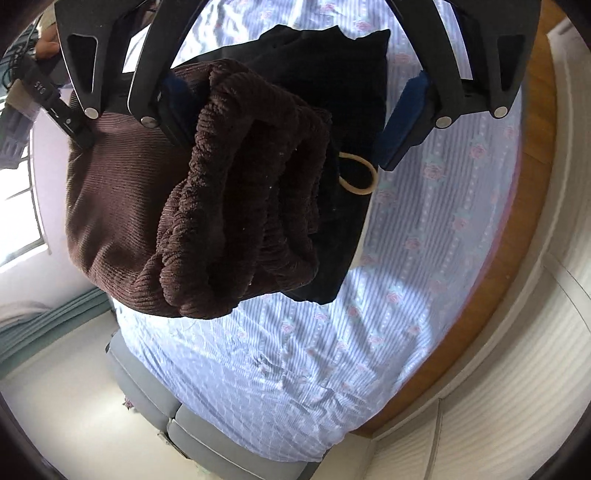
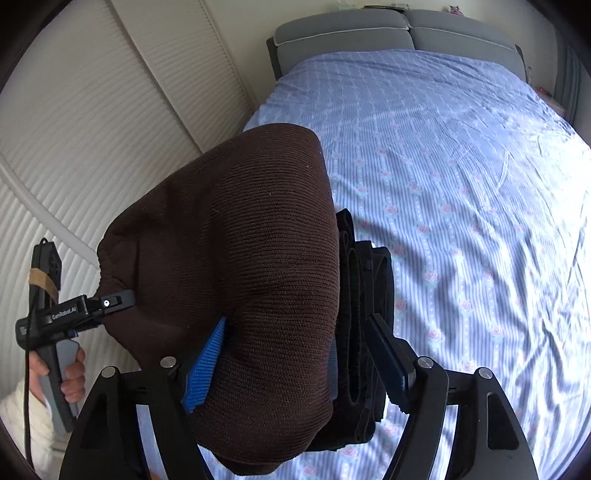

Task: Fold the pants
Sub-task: 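Carry the folded pants with both grippers onto the stack of black clothes, then open both grippers to release the pants on the stack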

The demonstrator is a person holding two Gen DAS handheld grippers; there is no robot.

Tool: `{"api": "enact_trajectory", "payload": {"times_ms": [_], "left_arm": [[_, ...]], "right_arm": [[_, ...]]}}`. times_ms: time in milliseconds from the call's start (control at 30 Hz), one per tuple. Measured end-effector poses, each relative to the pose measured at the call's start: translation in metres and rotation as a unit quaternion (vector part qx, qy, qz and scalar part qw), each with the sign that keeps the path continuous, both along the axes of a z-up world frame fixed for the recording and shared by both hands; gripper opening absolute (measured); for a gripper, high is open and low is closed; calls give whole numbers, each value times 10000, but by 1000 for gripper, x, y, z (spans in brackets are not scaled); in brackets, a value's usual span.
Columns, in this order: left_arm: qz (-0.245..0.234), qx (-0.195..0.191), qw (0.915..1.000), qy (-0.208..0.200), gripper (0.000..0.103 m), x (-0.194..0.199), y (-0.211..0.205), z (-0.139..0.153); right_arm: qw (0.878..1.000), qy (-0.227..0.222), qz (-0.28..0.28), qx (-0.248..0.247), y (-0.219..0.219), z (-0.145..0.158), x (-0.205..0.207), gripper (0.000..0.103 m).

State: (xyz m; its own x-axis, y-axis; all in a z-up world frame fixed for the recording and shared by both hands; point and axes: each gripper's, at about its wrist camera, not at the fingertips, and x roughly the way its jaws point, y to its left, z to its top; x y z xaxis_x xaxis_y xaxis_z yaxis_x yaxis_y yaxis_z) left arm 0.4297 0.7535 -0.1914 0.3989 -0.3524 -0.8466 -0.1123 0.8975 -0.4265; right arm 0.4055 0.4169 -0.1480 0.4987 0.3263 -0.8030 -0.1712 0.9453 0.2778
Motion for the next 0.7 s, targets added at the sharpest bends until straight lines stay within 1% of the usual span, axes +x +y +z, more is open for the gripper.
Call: {"api": "enact_trajectory", "payload": {"times_ms": [100,133,167,300,367,433,467,533,567,600,667,700], "left_arm": [[-41,303,9995,-14,89,-5,-5,15],[-47,466,9989,-87,89,-10,-7,25],[-66,515,9985,-169,89,-13,-8,30],[-172,682,9958,-585,89,-42,-19,64],[-226,938,9920,-817,89,-61,-30,83],[-311,1298,9848,-1110,90,-83,-48,104],[-357,1506,9798,-1263,91,-95,-60,115],[-438,1789,9715,-1491,93,-115,-84,133],[-456,1863,9695,-1527,94,-122,-93,139],[-549,1943,9662,-1600,94,-134,-110,149],[-721,1930,9628,-1745,95,-151,-139,165],[-763,1910,9617,-1814,99,-158,-149,171]], "right_arm": [[10000,14,42,-84,3,10,-3,73],[9999,-39,53,-103,5,15,-5,73],[9999,-123,66,-101,5,21,-9,74],[9989,-462,106,67,1,48,-33,74],[9980,-629,41,59,-3,62,-49,75],[9969,-787,-47,33,-10,76,-68,75],[9962,-861,-124,-8,-15,84,-78,76],[9945,-976,-341,-188,-25,97,-98,82],[9933,-1010,-481,-296,-32,102,-108,87],[9921,-1057,-578,-342,-39,108,-119,89],[9903,-1132,-702,-387,-53,120,-138,90],[9894,-1158,-767,-425,-62,126,-149,92]]}}
